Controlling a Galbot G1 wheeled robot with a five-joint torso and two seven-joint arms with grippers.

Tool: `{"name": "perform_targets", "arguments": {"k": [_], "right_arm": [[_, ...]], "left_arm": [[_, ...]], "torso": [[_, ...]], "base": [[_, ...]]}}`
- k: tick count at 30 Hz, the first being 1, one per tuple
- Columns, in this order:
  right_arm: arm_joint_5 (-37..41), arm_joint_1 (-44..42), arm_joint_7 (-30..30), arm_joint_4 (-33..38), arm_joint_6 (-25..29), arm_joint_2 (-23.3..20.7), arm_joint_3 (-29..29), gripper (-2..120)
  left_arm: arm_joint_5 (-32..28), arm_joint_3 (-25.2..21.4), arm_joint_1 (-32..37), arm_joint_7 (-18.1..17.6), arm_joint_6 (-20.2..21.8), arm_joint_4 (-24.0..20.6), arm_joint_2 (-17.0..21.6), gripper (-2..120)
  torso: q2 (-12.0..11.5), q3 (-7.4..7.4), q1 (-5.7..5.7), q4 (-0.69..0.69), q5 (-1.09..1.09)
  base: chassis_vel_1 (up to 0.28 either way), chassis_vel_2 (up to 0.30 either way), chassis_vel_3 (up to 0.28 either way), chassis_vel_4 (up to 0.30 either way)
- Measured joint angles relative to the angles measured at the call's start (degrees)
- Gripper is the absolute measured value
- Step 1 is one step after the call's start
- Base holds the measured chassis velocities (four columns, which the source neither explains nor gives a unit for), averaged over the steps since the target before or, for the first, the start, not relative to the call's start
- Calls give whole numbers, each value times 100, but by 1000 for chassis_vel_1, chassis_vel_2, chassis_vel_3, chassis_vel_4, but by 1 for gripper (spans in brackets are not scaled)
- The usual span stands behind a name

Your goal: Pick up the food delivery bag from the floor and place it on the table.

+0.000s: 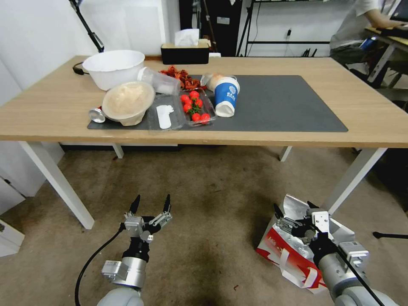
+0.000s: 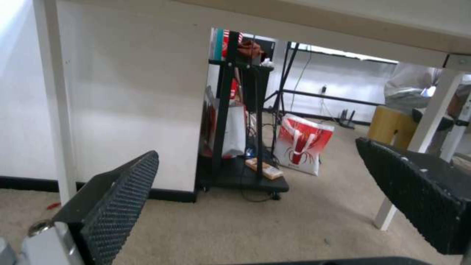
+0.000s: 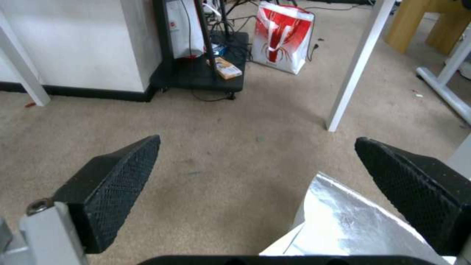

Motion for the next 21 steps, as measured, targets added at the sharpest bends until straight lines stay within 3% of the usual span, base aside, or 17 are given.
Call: {"name": "perform_targets", "arguments": {"k": [21], "right_arm": [[-128, -114, -2, 57, 41, 67, -13, 100]], "left_arm": [[4, 21, -66, 35, -287, 185, -20, 100]], "torso": [[-487, -324, -163, 0, 0]], "base": [[0, 0, 0, 0]]}}
